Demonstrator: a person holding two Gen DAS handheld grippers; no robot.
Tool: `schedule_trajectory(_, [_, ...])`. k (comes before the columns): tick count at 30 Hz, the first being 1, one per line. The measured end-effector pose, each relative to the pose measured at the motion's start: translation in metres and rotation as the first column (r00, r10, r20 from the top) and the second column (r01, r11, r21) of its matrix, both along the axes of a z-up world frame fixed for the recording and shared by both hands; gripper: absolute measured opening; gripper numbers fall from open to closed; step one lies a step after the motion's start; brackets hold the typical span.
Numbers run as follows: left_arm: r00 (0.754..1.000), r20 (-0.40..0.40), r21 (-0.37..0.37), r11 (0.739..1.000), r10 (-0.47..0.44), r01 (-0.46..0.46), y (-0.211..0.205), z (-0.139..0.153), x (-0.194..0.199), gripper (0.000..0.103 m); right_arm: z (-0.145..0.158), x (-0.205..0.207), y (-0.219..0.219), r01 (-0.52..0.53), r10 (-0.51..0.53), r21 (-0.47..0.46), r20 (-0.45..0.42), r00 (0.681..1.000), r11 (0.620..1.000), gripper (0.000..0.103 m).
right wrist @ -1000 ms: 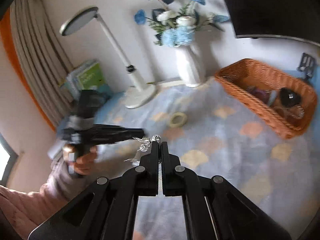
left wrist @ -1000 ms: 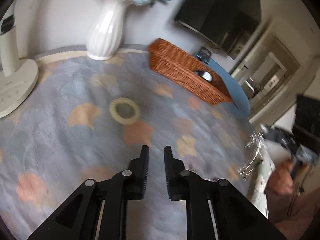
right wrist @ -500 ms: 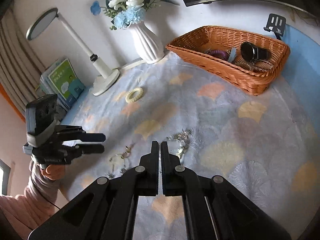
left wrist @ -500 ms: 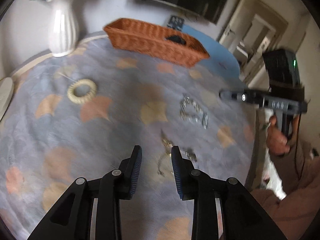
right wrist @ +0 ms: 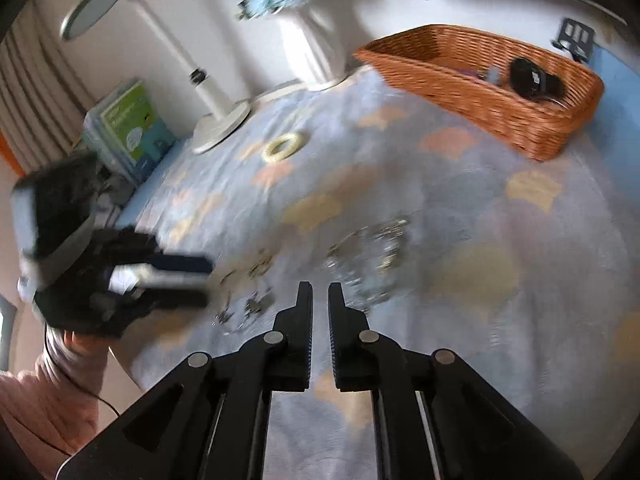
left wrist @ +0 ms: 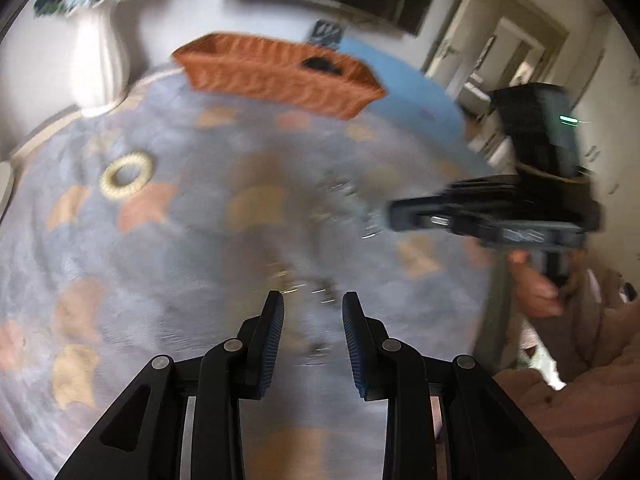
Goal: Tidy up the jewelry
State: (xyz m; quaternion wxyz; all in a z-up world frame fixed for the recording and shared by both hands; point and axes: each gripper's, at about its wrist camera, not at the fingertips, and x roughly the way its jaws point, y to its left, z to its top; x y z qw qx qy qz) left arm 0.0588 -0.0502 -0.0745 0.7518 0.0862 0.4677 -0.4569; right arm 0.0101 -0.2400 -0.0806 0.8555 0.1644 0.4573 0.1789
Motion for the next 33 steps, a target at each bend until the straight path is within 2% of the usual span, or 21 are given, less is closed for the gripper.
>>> schedule_trajectory(2, [1.0, 0.011, 0.016, 1.0, -0.003, 0.003, -0.01, -0.001, -0.01, 0.031, -0.001, 0.001, -0.012, 0.024, -0.023, 0.027, -0.014, 1.0, 0.999, 0.026])
schedule_trajectory(4, [0.999, 0.044, 0.072, 0.997, 0.024, -0.027, -0.022, -0.007, -0.016, 0.031, -0.001, 0.0, -0.02, 0.036, -0.035, 0.058, -0.018, 0.999, 0.998, 0.032])
schedule_trajectory(6, [0.996, 0.082, 0.125, 0.991, 0.047, -0.057, -0.03, -0.011, -0.017, 0.031, 0.001, 0.002, -0.023, 0.03, -0.029, 0.079, -0.019, 0.999, 0.996, 0.032])
schedule_trajectory(8, [0.989, 0.124, 0.134, 0.986, 0.084, -0.1, -0.027, -0.004, -0.011, 0.031, 0.005, 0.007, -0.018, 0.006, -0.004, 0.066, -0.02, 1.0, 0.998, 0.032])
schedule_trajectory(11, [0.969, 0.154, 0.121, 0.969, 0.195, -0.214, -0.007, 0.012, 0.027, 0.033, 0.008, 0.011, -0.01, 0.009, -0.009, -0.014, -0.006, 1.0, 1.0, 0.032])
schedule_trajectory(12, [0.949, 0.19, 0.136, 0.951, 0.25, -0.277, 0.002, 0.015, 0.047, 0.034, 0.008, 0.013, -0.009, 0.023, -0.022, -0.05, 0.002, 1.0, 0.998, 0.032])
schedule_trajectory(14, [0.925, 0.208, 0.162, 0.921, 0.319, -0.354, 0.012, 0.012, 0.079, 0.038, 0.005, 0.014, -0.011, 0.048, -0.048, -0.101, 0.005, 0.999, 0.994, 0.032])
schedule_trajectory(16, [0.909, 0.179, 0.19, 0.894, 0.376, -0.407, 0.019, 0.0, 0.114, 0.038, -0.002, 0.016, -0.014, 0.054, -0.056, -0.134, -0.013, 0.998, 0.99, 0.032])
schedule_trajectory(20, [0.888, 0.119, 0.213, 0.862, 0.445, -0.46, 0.025, -0.025, 0.162, 0.038, -0.01, 0.02, -0.012, 0.02, -0.029, -0.18, -0.048, 0.998, 0.983, 0.032])
schedule_trajectory(25, [0.892, 0.107, 0.182, 0.873, 0.439, -0.451, 0.02, -0.028, 0.172, 0.038, -0.012, 0.038, 0.006, -0.02, 0.012, -0.275, -0.032, 0.999, 0.961, 0.032])
schedule_trajectory(28, [0.896, 0.109, 0.186, 0.876, 0.431, -0.445, 0.019, -0.028, 0.172, 0.038, -0.014, 0.045, 0.022, -0.054, 0.049, -0.364, -0.024, 0.999, 0.93, 0.032])
schedule_trajectory(31, [0.905, 0.049, 0.135, 0.895, 0.422, -0.425, 0.027, -0.027, 0.177, 0.038, -0.015, 0.039, 0.035, -0.066, 0.073, -0.458, -0.002, 0.997, 0.886, 0.032])
schedule_trajectory(33, [0.904, 0.016, 0.096, 0.899, 0.428, -0.427, 0.037, -0.023, 0.176, 0.039, -0.016, 0.036, 0.035, -0.061, 0.073, -0.464, 0.008, 0.997, 0.884, 0.032])
